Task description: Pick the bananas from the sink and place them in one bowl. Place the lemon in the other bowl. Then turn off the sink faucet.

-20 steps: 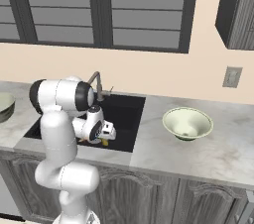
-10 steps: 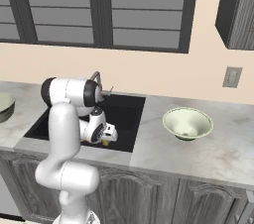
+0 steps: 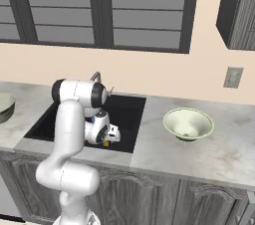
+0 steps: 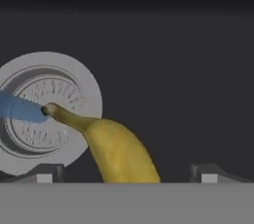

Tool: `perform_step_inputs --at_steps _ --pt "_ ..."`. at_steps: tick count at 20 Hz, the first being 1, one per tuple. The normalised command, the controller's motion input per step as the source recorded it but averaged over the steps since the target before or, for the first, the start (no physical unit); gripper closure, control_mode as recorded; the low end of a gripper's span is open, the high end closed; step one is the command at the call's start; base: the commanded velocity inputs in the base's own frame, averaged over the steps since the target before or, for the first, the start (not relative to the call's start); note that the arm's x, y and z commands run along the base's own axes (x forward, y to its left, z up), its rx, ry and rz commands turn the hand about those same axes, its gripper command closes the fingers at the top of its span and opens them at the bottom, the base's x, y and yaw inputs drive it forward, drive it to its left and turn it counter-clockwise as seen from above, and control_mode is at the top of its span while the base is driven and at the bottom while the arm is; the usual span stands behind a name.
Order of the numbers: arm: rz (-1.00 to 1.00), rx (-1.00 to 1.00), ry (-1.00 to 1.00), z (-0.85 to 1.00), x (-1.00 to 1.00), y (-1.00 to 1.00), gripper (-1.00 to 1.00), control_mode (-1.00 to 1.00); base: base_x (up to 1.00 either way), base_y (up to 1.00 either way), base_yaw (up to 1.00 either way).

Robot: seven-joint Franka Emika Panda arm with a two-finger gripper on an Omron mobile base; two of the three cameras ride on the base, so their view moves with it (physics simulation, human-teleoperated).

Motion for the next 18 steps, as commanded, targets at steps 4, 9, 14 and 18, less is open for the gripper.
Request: perform_step_inputs --at_steps 4,9,14,18 --pt "0.0 0.0 0.0 -0.3 0.34 0.06 -1.0 -1.0 0.0 0.0 0.0" --pt "0.0 0.0 0.0 -0.29 0.26 0.09 -1.0 -1.0 0.0 0.0 0.0" --pt "0.0 0.0 0.01 -0.36 0.03 0.03 1.0 -1.0 0.0 0.0 0.0" --pt "0.0 0.0 0.04 -0.3 0.0 0.03 1.0 -1.0 0.0 0.0 0.0"
